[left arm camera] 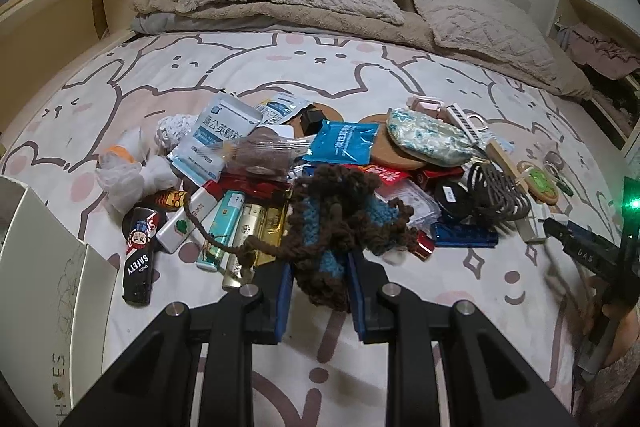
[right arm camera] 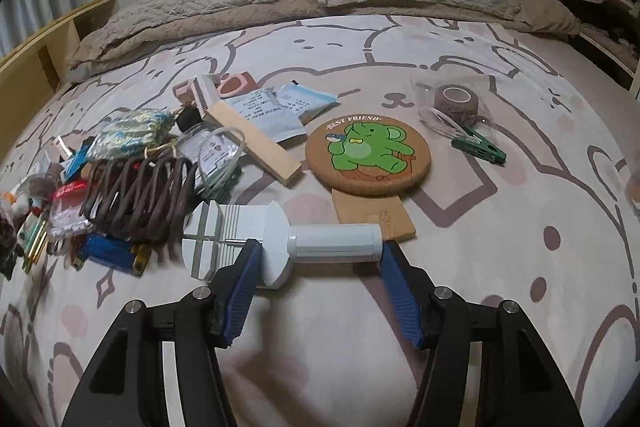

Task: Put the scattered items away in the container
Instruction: 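Grasp the knitted pouch with the left tool while the right tool grasps the white handle tool, then lift the knitted pouch with the left tool while the right tool lifts the white handle tool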

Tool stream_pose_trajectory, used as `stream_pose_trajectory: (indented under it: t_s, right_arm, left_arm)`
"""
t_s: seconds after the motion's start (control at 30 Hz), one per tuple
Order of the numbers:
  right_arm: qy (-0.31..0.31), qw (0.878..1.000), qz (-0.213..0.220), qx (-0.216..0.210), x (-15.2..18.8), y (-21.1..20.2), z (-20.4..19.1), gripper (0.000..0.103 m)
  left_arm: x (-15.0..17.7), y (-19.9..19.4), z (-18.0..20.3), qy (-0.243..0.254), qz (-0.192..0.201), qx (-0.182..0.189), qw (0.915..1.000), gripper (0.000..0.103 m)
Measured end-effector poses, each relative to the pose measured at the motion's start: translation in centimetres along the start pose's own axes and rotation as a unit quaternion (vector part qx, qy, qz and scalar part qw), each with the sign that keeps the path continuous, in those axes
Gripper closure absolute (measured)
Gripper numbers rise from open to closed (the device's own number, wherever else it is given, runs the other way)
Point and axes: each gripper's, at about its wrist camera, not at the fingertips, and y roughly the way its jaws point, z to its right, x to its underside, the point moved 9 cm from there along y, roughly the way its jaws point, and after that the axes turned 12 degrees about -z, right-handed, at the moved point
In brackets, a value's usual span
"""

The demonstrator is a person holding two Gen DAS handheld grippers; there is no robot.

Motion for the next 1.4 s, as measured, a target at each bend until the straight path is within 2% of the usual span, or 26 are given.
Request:
stream_pose_trajectory:
  t_s: [0.2, 0.5, 0.73, 1.4]
  right_arm:
    - [-0.015, 1.000, -0.005, -0.003, 1.0, -1.3, -0.5, 0.042]
    - [-0.027, 0.999, 0.016, -0.013, 1.8, -4.5, -1.5, 0.042]
    - [-0.031, 0.999, 0.023, -0.003, 2.9, -6.2, -2.0, 0.042]
    - [-0.044, 0.997, 0.058, 0.020, 5.0, -9.6, -2.8, 0.042]
  left_arm:
    - [0.4, -0.7, 0.8, 0.003, 0.003, 0.008, 1.0000, 0.079]
    - [0.6, -1.9, 1.1, 0.005, 0.012, 0.012, 0.9998, 0.079]
    - [1.0, -2.5, 1.4, 0.013, 0.017, -0.002, 0.9998, 0.079]
    - [3.5, -5.7, 3.1, 0.011, 0.041, 0.011, 0.9990, 0.079]
